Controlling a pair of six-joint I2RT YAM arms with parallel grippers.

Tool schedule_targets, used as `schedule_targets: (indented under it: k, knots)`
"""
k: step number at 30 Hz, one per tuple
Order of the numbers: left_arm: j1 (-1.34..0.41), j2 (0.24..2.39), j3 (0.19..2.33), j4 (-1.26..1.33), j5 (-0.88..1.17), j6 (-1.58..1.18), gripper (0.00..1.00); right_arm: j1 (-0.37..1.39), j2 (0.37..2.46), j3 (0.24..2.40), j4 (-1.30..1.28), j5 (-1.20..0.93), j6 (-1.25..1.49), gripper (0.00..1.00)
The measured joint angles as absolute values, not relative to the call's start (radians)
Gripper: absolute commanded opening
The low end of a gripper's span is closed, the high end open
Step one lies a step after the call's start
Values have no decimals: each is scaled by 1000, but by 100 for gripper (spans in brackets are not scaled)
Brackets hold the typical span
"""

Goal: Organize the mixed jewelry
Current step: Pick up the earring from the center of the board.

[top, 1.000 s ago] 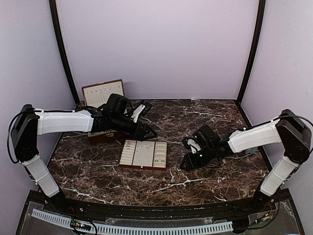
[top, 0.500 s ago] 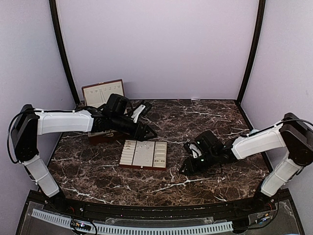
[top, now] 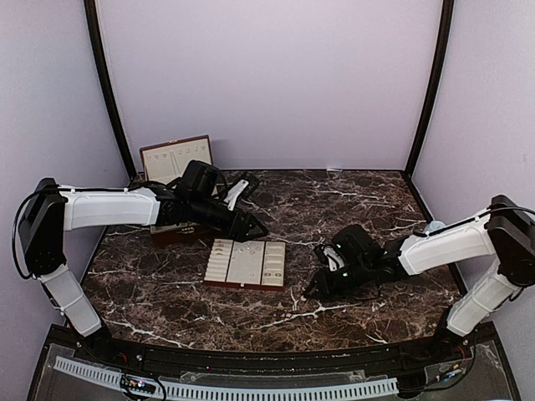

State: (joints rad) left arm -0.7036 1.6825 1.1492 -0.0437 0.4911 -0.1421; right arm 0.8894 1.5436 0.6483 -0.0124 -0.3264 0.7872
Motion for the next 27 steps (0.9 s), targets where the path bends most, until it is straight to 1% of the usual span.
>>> schedule_targets:
  k: [3,6,12,15,20,27]
  knots:
    - [-704,1682,1149,-59,494,-141,65,890,1488,655,-72,-271,791,33]
    - [-704,1682,1149,-81,498,-135,65,890,1475,702,-144,-227,760,29]
    - [-697,1669,1149,-136,501,-113,65,890,1527,836,-283,-159,647,28]
    - [-686,1646,1149,-144,502,-109,65,891,1562,868,-318,-149,613,23]
    - [-670,1612,1133,-138,509,-109,64,890,1602,865,-325,-160,631,21]
    - [-664,1612,1118,-132,513,-109,64,891,1605,775,-215,-233,730,21]
